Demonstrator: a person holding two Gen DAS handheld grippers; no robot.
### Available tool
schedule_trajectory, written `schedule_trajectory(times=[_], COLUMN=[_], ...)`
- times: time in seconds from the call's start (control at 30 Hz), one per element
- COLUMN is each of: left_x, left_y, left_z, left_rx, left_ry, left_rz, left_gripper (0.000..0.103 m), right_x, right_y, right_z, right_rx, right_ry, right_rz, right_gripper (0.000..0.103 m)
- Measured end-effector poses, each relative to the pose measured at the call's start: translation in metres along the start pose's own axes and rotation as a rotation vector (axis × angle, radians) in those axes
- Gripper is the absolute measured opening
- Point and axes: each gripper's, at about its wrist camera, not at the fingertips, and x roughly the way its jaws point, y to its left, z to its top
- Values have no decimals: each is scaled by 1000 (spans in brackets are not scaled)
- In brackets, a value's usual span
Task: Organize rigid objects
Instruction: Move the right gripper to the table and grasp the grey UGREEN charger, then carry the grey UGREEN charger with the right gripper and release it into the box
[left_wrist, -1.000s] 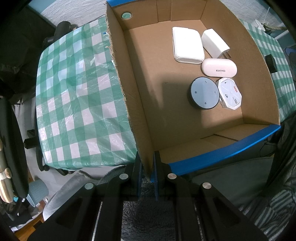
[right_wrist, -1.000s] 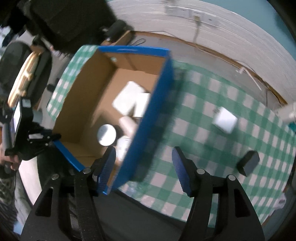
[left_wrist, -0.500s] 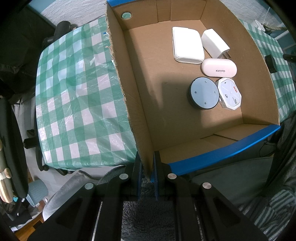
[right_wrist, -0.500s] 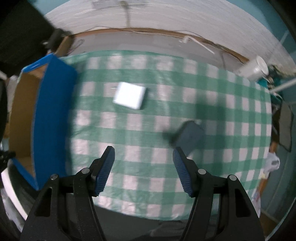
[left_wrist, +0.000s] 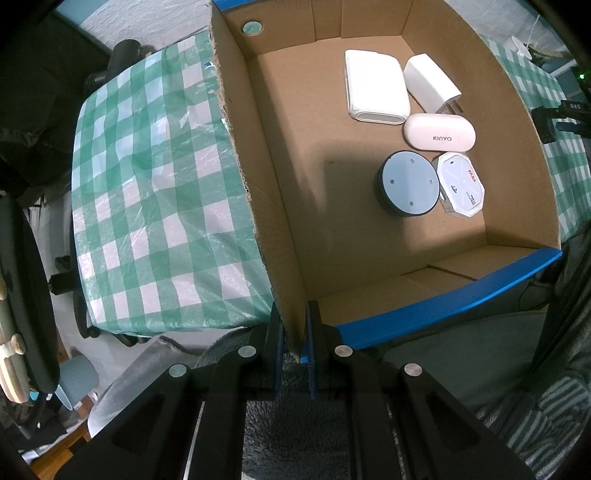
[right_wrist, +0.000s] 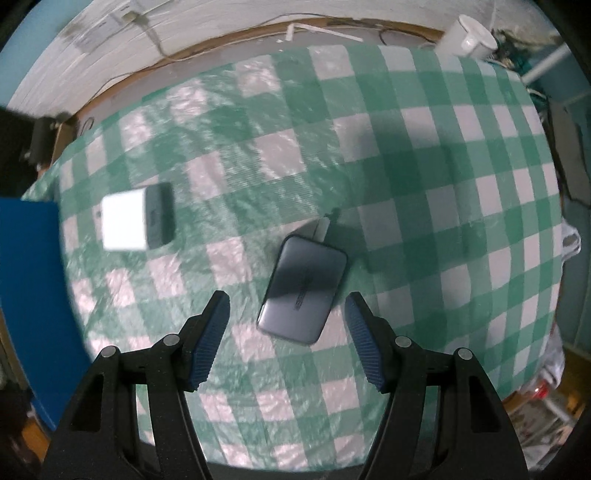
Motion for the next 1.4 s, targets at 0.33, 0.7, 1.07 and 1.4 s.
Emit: schedule_trajectory(times=[0.33,0.7,1.07,1.4], left_x=[-1,-2,-1,0], left_y=[-1,-1,1,0], left_z=[0,-1,-1,0], left_rx=[3,2,3,7], left_ry=[2,2,1,1], left_rz=[4,1,-3,0], left_gripper=[9,9,9,9], right_x=[26,26,12,-35], right_y=[-12,-2,43,92], right_z=[8,4,-26,-52], right_rx=[62,-71,-269,-405], right_ry=[23,36,45,24], right_rz=[-20,-17,-67,-50], right_gripper=[49,41,41,41])
